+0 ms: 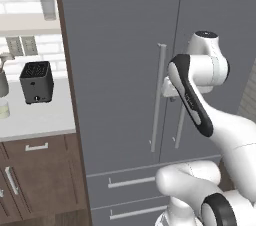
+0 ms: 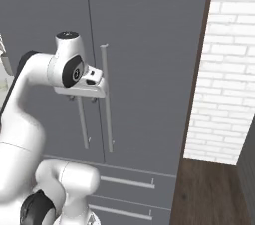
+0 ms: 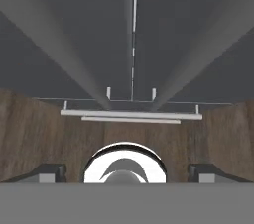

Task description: Grab a lemon wedge from the fridge and one ice cube from the ice bowl, and put them in the glass of lemonade.

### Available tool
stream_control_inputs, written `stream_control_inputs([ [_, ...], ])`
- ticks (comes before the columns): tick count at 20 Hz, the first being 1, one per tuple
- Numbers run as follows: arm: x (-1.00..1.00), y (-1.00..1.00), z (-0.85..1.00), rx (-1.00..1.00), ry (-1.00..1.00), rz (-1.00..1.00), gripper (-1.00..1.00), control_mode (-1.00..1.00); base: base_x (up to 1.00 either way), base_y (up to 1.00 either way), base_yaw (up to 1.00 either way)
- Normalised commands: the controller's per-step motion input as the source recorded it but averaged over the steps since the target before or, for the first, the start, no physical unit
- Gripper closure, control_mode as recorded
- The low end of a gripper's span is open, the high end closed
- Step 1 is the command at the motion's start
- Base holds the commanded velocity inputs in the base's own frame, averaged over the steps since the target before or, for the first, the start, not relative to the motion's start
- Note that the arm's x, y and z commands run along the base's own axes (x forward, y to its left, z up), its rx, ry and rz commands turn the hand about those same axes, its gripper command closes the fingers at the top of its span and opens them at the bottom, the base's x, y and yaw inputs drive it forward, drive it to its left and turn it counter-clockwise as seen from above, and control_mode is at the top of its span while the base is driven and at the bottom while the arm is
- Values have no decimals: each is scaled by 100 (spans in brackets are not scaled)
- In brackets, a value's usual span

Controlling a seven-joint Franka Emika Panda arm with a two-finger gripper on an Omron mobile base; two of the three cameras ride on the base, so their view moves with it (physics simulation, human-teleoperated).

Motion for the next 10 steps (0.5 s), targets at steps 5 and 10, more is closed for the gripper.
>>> stream_control_inputs([
  [5, -62, -18, -30, 0, 0, -7, -100, -100, 0, 0, 0],
  [10, -42, -3, -33, 0, 7, 0, -100, -100, 0, 0, 0],
])
